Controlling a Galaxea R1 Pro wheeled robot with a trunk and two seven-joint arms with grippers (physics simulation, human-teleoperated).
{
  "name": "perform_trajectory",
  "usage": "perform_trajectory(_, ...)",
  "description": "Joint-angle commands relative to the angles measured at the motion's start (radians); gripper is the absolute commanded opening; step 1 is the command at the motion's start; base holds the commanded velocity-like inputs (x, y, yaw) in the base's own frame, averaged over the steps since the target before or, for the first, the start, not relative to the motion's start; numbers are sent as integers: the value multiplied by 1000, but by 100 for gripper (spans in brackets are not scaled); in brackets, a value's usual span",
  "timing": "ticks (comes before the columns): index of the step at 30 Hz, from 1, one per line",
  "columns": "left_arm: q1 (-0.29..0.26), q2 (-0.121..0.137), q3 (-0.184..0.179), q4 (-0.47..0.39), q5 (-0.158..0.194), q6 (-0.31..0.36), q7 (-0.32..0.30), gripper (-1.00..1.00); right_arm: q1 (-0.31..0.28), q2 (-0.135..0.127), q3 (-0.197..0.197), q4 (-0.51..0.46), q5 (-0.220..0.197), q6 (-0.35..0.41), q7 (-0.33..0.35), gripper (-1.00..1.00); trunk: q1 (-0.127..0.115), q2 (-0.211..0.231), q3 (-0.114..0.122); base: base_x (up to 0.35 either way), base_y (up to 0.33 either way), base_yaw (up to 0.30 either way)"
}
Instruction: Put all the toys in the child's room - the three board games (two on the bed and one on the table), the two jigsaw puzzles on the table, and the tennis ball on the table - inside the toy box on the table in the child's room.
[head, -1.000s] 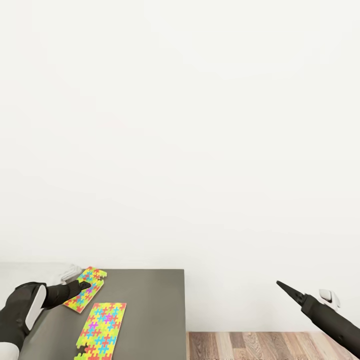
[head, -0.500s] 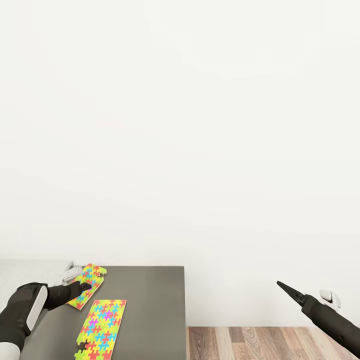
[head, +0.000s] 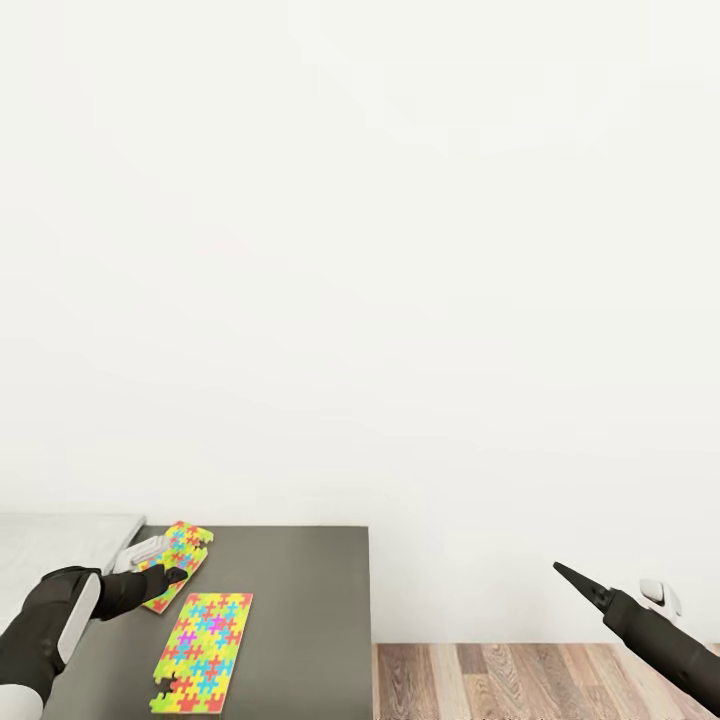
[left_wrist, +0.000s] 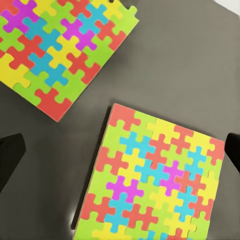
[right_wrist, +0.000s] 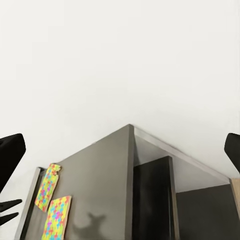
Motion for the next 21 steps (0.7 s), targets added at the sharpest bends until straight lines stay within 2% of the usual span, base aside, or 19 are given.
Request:
perform_trajectory(1,-1,0,1,0,6,7,-1,100,-1,0,-1,0,0,5,3,100,1,-2,-4,0,0,0)
perform_trajectory(12,-1,3,-3,0,8,6,-17,100,-1,-1,0,0,1,5,5,100,1,-2,-22,0,0,0)
perform_trajectory(21,-1,14,-3,-10,8,8,-124,100,-1,-1,-2,0,0,5,5,100,1,-2,-37,0,0,0)
